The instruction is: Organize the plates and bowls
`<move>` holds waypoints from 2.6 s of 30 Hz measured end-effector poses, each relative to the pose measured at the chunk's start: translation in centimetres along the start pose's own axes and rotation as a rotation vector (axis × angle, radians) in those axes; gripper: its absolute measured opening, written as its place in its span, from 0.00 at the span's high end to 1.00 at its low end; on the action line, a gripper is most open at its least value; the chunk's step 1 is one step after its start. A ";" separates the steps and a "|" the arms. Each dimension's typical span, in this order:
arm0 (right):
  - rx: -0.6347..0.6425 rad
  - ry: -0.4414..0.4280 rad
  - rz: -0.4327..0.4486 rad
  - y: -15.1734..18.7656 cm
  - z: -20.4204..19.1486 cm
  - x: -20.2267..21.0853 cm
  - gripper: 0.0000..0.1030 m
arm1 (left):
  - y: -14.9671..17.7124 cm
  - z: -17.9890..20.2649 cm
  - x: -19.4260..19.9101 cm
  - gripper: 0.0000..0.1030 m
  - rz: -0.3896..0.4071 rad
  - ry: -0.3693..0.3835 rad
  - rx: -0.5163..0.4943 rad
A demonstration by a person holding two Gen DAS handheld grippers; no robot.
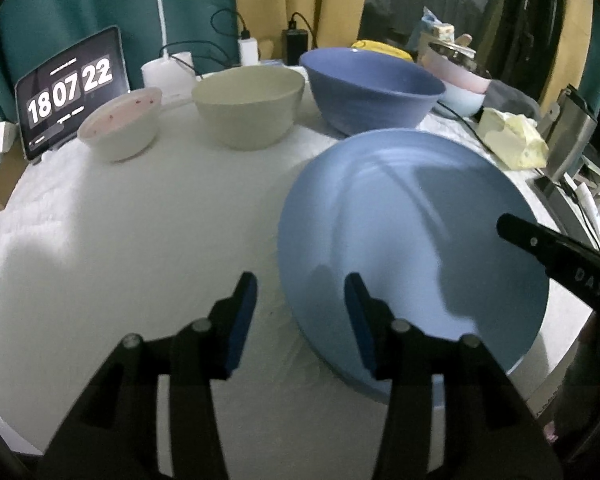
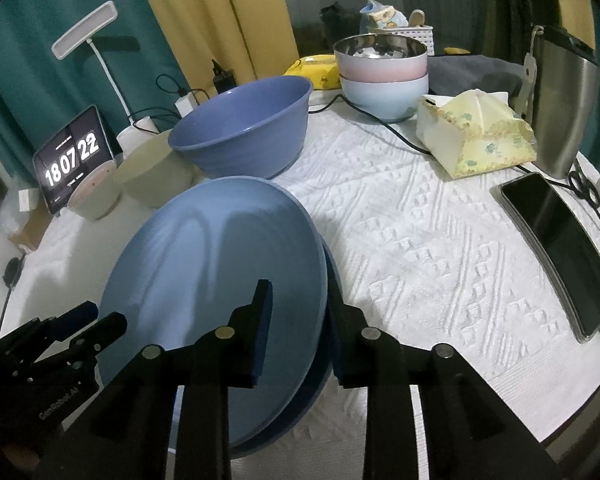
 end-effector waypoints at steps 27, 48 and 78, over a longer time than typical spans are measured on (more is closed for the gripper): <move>0.030 0.067 0.016 -0.5 1.3 -0.9 0.51 | 0.1 -1.4 -1.4 0.53 -0.022 -0.024 0.054; -0.019 -0.048 -0.038 0.7 0.4 -2.7 0.50 | -0.2 -0.6 -3.2 0.52 -0.043 0.050 0.103; -0.007 -0.064 -0.040 0.1 -2.3 -2.1 0.54 | -0.1 -2.5 -1.6 0.60 -0.026 0.062 0.099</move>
Point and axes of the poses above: each gripper's, at about its wrist camera, not at the fingertips, and x roughly against the way its jaws point, z to its right, y to its underside, the point moved 4 cm from there along -x, roughly the way its jaws point, and after that the axes turned 4 degrees about y, right-handed, at the moved point
